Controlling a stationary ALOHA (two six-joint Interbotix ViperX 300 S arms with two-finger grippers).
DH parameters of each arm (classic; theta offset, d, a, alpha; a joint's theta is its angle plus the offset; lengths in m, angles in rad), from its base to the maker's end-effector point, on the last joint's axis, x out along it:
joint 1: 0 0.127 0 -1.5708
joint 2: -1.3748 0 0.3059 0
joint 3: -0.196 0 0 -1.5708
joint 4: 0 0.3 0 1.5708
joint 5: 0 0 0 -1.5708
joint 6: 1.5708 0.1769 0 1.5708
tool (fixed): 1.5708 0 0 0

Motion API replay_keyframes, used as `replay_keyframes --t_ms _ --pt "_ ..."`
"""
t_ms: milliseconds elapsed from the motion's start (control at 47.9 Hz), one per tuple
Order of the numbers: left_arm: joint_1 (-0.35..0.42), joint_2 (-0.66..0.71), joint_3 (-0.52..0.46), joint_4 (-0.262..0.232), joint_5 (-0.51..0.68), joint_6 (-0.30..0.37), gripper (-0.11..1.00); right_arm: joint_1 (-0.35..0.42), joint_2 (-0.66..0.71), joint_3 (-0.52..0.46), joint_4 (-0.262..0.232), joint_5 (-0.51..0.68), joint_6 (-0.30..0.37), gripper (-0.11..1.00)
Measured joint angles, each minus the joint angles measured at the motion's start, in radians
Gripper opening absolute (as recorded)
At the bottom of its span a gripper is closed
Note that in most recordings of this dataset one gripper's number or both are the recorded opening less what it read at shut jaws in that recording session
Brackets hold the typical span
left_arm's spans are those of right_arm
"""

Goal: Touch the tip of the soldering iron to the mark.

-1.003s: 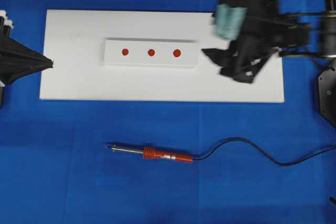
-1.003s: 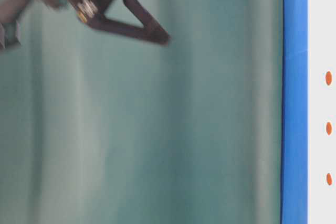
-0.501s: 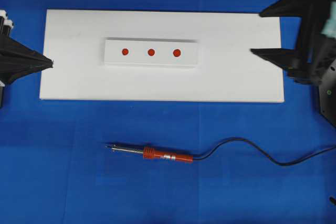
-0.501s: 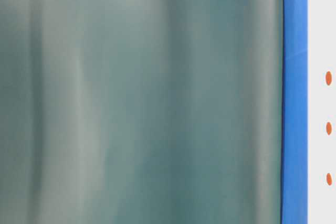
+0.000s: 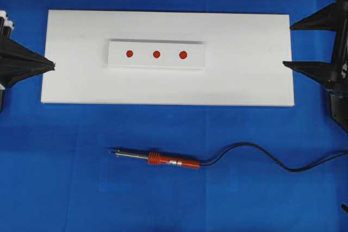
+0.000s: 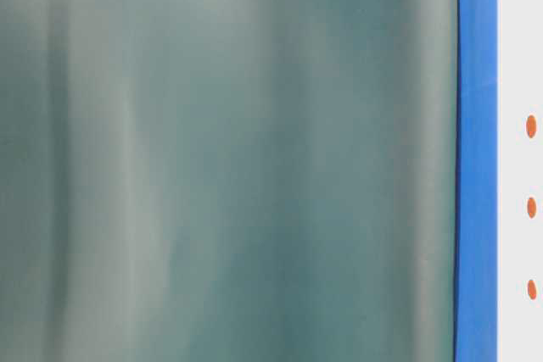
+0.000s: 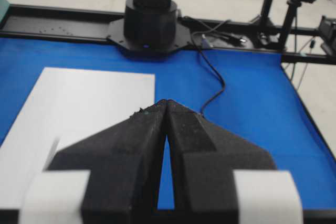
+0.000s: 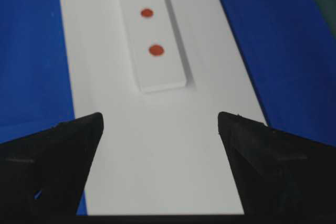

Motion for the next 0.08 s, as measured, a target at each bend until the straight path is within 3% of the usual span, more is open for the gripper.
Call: replay_keyframes --t_ms 84 --pt "-0.002 0.0 0.0 0.0 0.002 0.0 0.0 -0.006 -0.021 0.031 0.0 -0.034 0.0 0.83"
